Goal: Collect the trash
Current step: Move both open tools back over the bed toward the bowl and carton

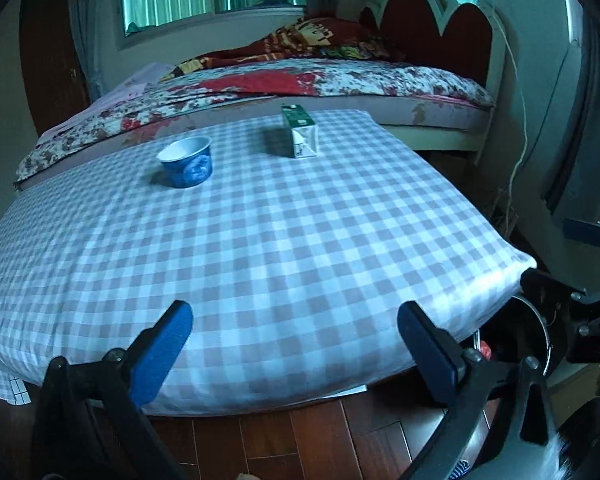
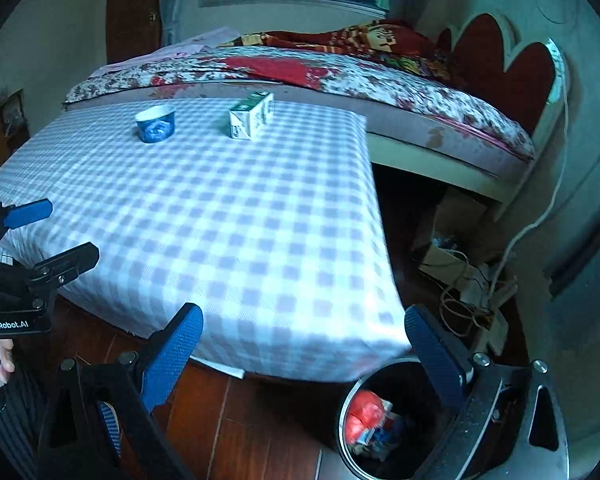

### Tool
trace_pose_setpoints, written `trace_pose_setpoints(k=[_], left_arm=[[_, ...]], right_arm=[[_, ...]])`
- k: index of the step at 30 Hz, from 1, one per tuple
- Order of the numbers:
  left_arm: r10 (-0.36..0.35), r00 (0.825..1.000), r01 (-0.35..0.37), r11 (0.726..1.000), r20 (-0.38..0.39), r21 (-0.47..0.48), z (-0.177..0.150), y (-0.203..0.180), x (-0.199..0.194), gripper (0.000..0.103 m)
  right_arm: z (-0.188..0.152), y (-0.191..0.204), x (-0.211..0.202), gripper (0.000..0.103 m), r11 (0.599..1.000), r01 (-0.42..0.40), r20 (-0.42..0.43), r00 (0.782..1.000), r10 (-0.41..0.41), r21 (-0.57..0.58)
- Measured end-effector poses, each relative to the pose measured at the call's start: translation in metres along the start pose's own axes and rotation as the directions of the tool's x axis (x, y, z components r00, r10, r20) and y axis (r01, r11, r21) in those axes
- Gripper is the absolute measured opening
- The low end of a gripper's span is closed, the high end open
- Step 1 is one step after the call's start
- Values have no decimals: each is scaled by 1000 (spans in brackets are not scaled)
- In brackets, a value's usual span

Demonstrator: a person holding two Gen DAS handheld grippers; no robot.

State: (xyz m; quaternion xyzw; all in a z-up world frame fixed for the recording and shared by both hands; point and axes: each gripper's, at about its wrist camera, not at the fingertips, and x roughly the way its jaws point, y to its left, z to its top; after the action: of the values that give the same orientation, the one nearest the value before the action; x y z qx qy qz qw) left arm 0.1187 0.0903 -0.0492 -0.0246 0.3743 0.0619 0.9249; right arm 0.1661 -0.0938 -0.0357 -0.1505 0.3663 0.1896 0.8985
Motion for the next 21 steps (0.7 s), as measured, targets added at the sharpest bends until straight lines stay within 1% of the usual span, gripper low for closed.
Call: trace_pose_setpoints(k=[4, 7, 9, 11, 13, 15, 21], left_arm=[[51, 999, -52, 998, -11, -42, 13, 37, 15, 102], [72, 997, -72, 995, -9, -71, 26, 60, 28, 102], [92, 996, -92, 992, -11, -90, 37, 76, 41, 102], [101, 995, -103, 989, -23, -110, 48, 89, 56, 102], [104, 994, -108, 987, -36, -119, 57, 98, 70, 101], [120, 992, -122, 986, -26, -113, 69, 104, 84, 101], [137, 990, -140, 982, -31, -129, 101, 115, 132, 101]], right_arm=[[31, 21, 24, 102, 998, -55, 4, 998, 56, -9], [55, 33, 48, 102, 998, -66, 10, 998, 66, -23], [72, 38, 70, 102, 996, -91, -25, 996, 91, -18], [91, 43, 91, 102, 996, -91, -55, 994, 90, -14], [107, 45, 107, 102, 994, -108, -57, 993, 108, -6], [124, 47, 123, 102, 992, -126, -52, 991, 126, 5], [172, 53, 179, 102, 992, -124, -46, 991, 124, 7]])
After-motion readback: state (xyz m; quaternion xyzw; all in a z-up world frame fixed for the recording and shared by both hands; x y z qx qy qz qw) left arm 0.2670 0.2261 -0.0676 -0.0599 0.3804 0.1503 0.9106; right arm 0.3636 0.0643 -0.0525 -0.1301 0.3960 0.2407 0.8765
